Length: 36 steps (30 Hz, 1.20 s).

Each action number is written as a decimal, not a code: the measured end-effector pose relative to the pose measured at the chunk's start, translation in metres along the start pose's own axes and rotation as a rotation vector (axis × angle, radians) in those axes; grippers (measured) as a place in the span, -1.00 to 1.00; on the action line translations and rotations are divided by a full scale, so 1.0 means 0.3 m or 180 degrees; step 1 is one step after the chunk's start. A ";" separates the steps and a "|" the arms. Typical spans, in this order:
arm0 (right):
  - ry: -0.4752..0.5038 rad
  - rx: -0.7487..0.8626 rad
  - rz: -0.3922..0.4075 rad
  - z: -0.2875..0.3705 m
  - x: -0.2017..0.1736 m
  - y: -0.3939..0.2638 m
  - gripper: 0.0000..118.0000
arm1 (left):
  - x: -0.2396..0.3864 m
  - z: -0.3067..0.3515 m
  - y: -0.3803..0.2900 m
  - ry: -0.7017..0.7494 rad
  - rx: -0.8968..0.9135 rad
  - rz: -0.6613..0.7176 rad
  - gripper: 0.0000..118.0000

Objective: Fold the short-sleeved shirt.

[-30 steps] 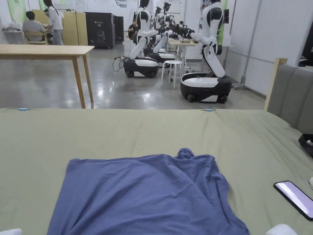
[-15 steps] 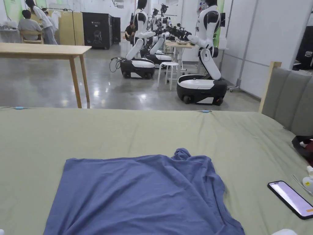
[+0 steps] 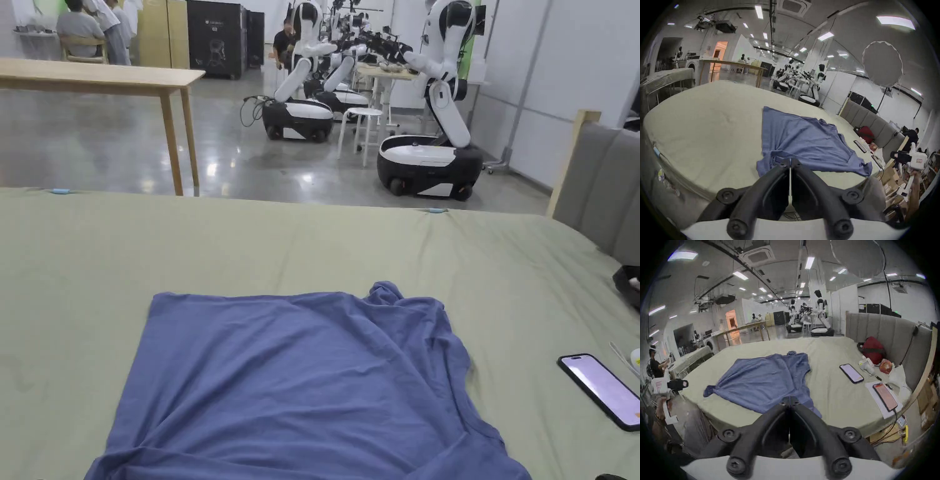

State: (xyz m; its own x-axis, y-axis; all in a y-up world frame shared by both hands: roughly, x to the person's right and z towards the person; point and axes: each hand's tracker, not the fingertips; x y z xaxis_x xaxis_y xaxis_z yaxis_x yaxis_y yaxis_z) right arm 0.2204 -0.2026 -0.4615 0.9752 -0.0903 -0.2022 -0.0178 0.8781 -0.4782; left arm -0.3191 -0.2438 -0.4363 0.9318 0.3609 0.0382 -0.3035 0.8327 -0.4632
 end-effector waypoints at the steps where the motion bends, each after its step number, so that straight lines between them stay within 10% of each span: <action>1: 0.0022 0.0032 0.0028 0.016 -0.010 -0.001 -1.00 | 0.006 -0.002 -0.003 -0.0008 -0.0038 0.0013 -1.00; 9: 0.0101 0.0085 0.0093 0.029 -0.047 0.017 -1.00 | 0.033 -0.081 0.036 0.0090 -0.0140 -0.0081 -0.90; 10: 0.0123 0.0074 0.0110 0.025 -0.051 0.020 -1.00 | 0.038 -0.107 0.046 0.0245 -0.0165 -0.0140 -0.66; 12: 0.0141 0.0073 0.0121 0.016 -0.059 0.027 -1.00 | 0.007 -0.188 0.057 0.0405 -0.0270 -0.0145 0.87; 13: 0.0178 0.0057 0.0106 0.004 -0.048 0.026 -1.00 | -0.005 -0.234 0.058 0.0488 -0.0384 -0.0113 0.99; 21: 0.0280 -0.0077 0.0136 -0.041 -0.036 -0.001 -1.00 | -0.183 -0.501 -0.013 0.0687 -0.0727 -0.0012 0.71; 28: 0.0190 -0.0260 0.0104 -0.074 0.000 -0.019 -1.00 | -0.170 -0.506 -0.067 0.0549 -0.0788 0.0017 -0.84; 36: -0.0041 -0.0406 0.0036 -0.165 0.029 -0.059 -1.00 | -0.138 -0.489 -0.055 0.0535 -0.0648 -0.0141 -0.88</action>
State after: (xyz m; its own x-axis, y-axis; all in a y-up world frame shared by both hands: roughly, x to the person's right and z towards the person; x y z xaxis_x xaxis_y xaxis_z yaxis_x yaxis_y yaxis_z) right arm 0.2183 -0.2423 -0.4972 0.9775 -0.0741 -0.1976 -0.0559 0.8119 -0.5811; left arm -0.3234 -0.3342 -0.5601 0.9684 0.2369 -0.0774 -0.2312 0.7384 -0.6335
